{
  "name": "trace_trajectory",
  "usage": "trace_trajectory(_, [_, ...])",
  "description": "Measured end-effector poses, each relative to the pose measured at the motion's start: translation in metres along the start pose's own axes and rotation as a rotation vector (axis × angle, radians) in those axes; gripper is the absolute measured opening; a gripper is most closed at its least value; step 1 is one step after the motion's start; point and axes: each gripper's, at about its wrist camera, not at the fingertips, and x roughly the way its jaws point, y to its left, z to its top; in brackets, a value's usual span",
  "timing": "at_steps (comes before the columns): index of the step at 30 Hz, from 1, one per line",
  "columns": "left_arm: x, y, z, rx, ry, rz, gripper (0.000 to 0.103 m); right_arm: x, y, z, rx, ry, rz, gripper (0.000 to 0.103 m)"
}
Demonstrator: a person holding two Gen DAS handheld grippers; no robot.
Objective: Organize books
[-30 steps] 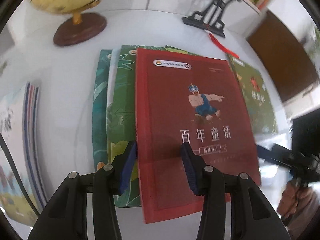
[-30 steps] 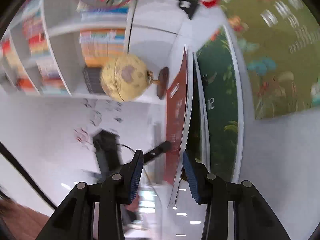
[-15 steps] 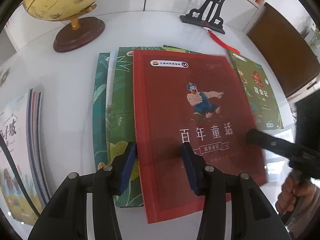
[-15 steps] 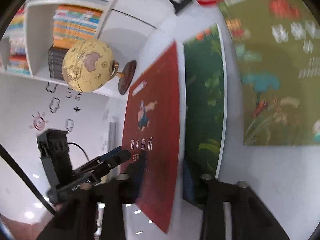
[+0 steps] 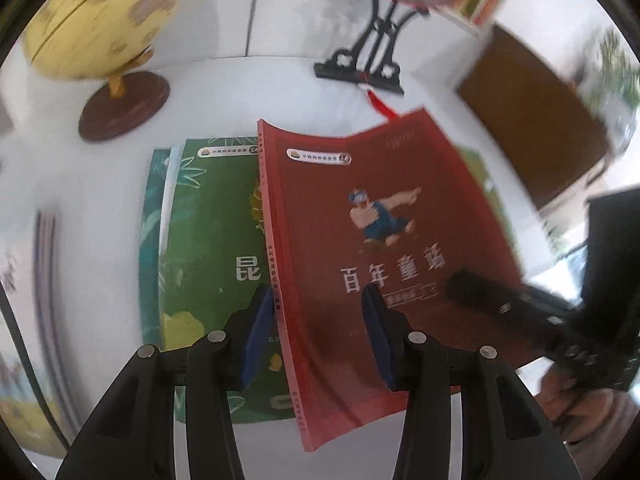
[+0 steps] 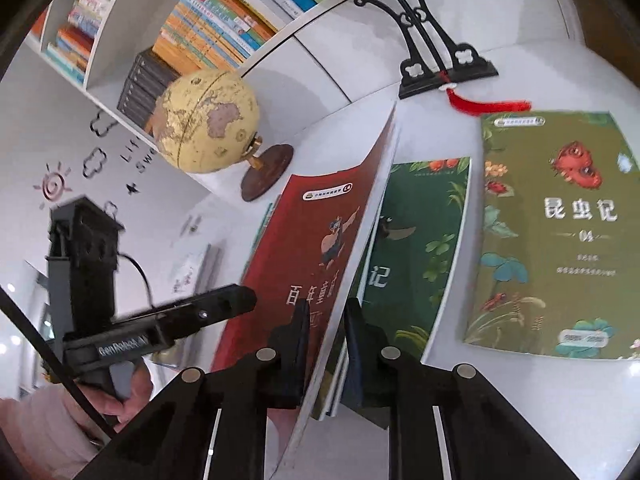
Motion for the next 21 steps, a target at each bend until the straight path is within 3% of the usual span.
trace_trajectory(7, [-0.01,-0.018,0.004,0.059,-0.017,0.034,0.041,-0.009,0.017,0.004,-0.091,-0.01,-0.023,0.017])
trace_trajectory(11, [-0.017,-0.013,0.009,0.02,-0.035,0.003,0.041,-0.013,0.019,0.007,-0.098,-0.018,-0.027,0.017])
trace_trajectory(21, [-0.04,-0.014,0.014,0.022,-0.085,0.005,0.041,-0.027,0.025,0.012,-0.098,-0.048,-0.015,0.017])
